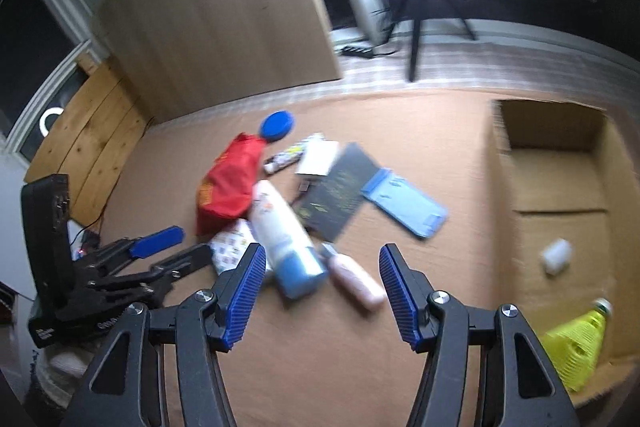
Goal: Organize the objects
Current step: 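Move the right gripper back to the items and close on the AQUA sunscreen tube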
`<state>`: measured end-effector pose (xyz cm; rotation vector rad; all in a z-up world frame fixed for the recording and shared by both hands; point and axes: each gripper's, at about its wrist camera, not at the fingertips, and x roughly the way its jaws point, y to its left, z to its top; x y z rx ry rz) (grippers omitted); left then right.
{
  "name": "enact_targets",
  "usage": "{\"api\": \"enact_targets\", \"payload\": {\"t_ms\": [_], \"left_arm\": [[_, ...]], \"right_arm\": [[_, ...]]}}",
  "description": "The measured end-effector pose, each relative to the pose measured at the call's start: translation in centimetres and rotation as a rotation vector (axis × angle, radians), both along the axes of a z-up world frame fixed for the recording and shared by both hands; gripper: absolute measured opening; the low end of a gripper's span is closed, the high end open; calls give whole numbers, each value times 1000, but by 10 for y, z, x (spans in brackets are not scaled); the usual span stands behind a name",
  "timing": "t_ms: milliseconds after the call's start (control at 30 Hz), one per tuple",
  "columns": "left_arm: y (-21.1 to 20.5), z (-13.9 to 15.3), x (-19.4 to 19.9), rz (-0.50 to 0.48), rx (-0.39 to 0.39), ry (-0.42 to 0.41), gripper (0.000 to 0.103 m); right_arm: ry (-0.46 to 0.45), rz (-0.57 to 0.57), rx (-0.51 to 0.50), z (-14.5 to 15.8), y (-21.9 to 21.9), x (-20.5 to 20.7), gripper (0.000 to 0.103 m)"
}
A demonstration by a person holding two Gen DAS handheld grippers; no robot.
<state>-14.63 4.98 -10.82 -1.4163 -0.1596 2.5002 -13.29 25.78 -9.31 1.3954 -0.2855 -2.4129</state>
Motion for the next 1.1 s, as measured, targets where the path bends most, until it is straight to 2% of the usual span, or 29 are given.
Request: {"api": "enact_targets", "payload": {"t_ms": [133,333,467,633,867,1100], "left_arm": [[-13,-11,-11,13,22,-24,66],[-15,-19,-23,-4,29,-31,60],[-12,-24,-30,-15,37,-43,52],[-13,-33,-37,-22,50,-60,50],[-8,-42,-41,-55,64,-83,50],[6,-48,-35,-102,25,-95,49]], "right_arm": [[-43,58,-17,-12,-28,-23,46],[-125,93,-54,-34,-54,-65,37],[-172,104,-81,-49,-64,-87,35],[-216,131,-74,-66,-76,-107,35],[-238,167,-47,-79,-90,-115,35],[-272,215,-33,-85,-93,-99,32]]}}
